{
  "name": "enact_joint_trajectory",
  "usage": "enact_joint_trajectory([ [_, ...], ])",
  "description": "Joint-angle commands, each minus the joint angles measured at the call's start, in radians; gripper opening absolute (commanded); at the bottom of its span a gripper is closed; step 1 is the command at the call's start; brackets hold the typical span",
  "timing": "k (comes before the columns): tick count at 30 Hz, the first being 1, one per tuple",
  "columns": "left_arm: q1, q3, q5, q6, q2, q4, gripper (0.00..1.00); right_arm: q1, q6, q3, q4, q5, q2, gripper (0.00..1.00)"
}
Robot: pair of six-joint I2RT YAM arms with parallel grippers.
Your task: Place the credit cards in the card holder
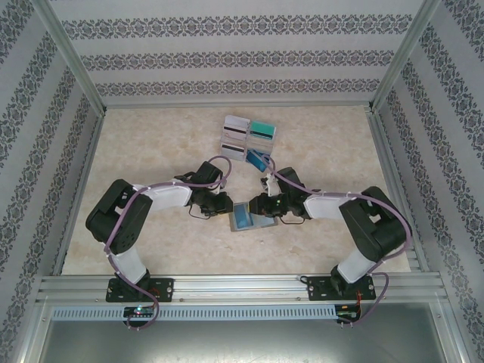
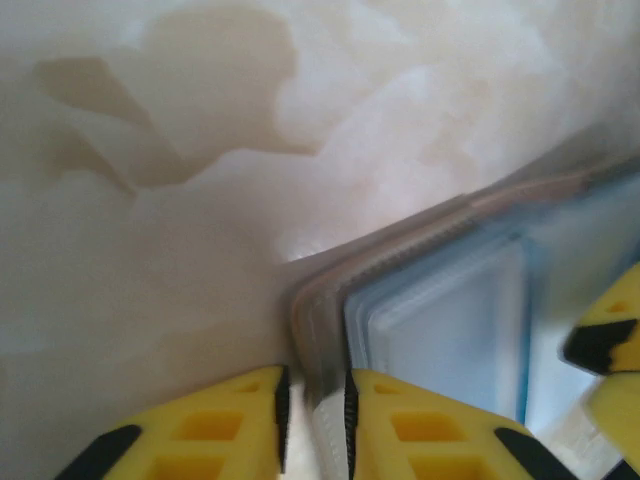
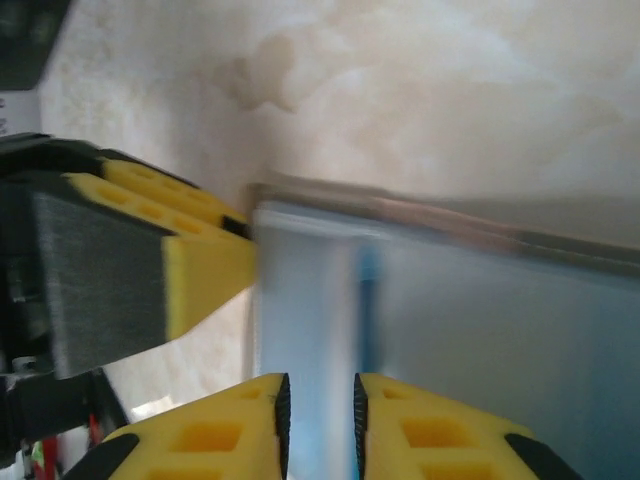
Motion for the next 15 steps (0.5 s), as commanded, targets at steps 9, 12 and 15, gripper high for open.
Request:
enact_joint_trajectory([
  [9, 0.017, 0.177, -0.140, 0.133, -0.084, -0.270, 0.53, -0.033, -0.236, 0.125, -0.556, 0.028, -0.234, 0.30],
  [12, 0.028, 0.298, -0.128, 0.205, 0.017, -0.306, 0.48, -0.008, -0.218, 0.064, -0.589, 0.014, -0.268, 0.27],
  [15, 0.029, 0.419, -0.118, 0.268, 0.128, -0.335, 0.31, 0.022, -0.190, -0.017, -0.578, 0.041, -0.290, 0.22],
])
